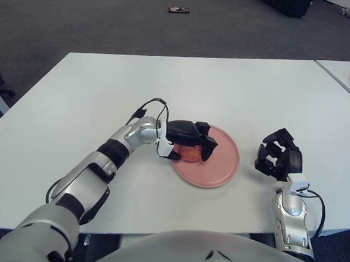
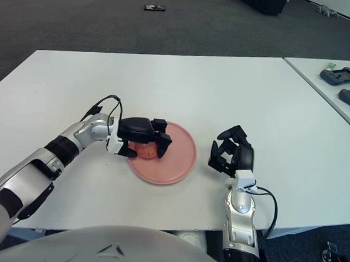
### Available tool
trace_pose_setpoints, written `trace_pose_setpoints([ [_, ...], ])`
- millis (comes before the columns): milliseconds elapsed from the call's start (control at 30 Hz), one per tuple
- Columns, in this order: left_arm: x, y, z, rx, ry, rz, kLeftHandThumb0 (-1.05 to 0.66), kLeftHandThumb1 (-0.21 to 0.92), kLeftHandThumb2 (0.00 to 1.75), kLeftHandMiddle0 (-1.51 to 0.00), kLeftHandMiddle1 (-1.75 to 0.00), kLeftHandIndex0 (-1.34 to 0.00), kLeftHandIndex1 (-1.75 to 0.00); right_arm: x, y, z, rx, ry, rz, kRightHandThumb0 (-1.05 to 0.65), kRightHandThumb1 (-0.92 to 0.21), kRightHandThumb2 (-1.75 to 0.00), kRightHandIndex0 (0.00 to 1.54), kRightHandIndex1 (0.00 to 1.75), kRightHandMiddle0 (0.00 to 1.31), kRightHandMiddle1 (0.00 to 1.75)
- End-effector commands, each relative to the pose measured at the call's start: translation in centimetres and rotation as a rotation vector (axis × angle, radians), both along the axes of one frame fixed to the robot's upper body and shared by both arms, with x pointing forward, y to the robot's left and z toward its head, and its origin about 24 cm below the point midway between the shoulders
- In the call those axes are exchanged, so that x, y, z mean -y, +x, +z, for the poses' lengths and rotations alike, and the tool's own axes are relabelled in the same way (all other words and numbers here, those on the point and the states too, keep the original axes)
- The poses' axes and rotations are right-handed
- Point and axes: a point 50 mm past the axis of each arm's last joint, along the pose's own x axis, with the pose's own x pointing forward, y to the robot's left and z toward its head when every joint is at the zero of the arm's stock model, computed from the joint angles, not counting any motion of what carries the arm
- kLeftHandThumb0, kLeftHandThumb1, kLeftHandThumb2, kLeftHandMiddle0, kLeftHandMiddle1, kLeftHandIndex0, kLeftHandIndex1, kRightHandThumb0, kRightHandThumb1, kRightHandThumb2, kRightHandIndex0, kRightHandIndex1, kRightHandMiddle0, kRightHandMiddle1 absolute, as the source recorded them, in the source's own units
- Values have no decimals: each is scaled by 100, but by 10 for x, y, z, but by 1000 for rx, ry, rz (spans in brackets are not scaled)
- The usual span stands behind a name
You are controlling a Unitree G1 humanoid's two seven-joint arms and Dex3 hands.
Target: Put the apple into the plate.
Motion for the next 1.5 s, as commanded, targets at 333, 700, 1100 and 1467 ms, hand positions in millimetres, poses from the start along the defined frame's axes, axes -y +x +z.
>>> trace_pose_setpoints([
  [333,6,-12,-50,17,30,163,0,-7,175,-93,-172,-67,-172,1,0,3,5,-2,-4,-46,-38,-125,96,175,56,175],
  [700,10,-18,-54,32,-85,140,-1,11,155,-66,-175,-64,-174,3,-1,3,12,-9,-5,-45,-39,-123,94,175,55,175],
  [1100,10,-24,-60,-43,-98,103,-1,22,141,-69,-175,-48,-166,3,0,3,5,-14,2,-46,-39,-124,96,175,55,175],
  [1467,6,-20,-46,-33,-124,45,-62,42,106,-3,-120,-2,-108,3,1,3,2,-11,-1,-46,-38,-125,95,175,56,175],
])
